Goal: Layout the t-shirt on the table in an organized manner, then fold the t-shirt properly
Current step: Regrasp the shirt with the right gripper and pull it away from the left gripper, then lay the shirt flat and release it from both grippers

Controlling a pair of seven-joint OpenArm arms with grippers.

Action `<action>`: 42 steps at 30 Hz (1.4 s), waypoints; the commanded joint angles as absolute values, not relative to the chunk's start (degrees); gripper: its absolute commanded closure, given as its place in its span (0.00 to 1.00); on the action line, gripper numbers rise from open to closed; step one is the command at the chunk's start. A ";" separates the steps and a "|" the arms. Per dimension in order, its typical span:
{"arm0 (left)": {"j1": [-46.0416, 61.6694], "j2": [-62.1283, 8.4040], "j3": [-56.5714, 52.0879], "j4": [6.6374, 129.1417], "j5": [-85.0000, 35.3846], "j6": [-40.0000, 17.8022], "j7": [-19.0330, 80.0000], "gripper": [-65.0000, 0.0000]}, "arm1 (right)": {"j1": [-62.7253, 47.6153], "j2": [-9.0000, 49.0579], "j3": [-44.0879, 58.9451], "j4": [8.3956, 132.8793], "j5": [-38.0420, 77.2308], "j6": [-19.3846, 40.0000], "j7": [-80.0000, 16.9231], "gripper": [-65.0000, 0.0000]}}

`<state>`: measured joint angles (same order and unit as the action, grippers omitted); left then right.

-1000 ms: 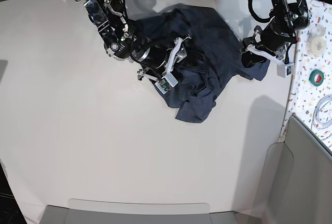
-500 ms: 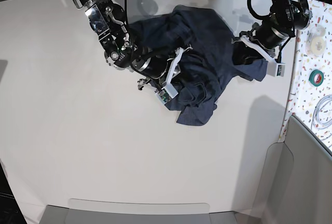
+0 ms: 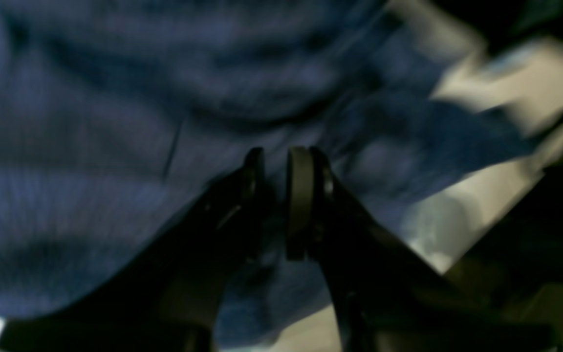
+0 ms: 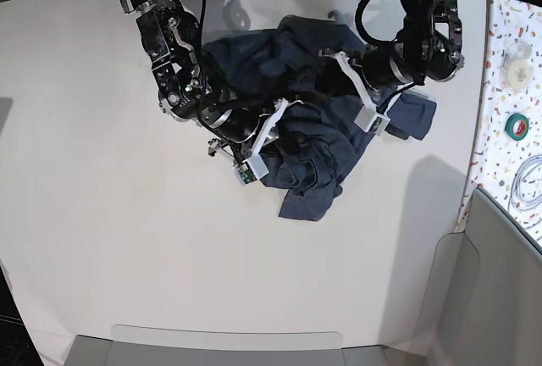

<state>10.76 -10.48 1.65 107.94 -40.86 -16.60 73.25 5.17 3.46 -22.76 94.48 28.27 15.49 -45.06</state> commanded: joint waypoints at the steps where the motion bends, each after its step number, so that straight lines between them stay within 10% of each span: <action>1: 10.15 -10.86 2.07 107.56 -39.69 -16.75 72.57 0.90 | 6.02 3.03 -22.64 95.60 28.88 15.96 -43.65 1.00; 39: 24.13 -14.99 9.54 102.02 -25.71 -16.75 59.47 0.90 | 42.07 1.80 0.48 55.43 -8.22 8.75 -38.64 1.00; 42: 24.04 -14.99 9.54 103.52 -25.89 -16.75 59.47 0.90 | 43.30 2.24 1.71 57.10 -8.31 8.75 -39.08 0.83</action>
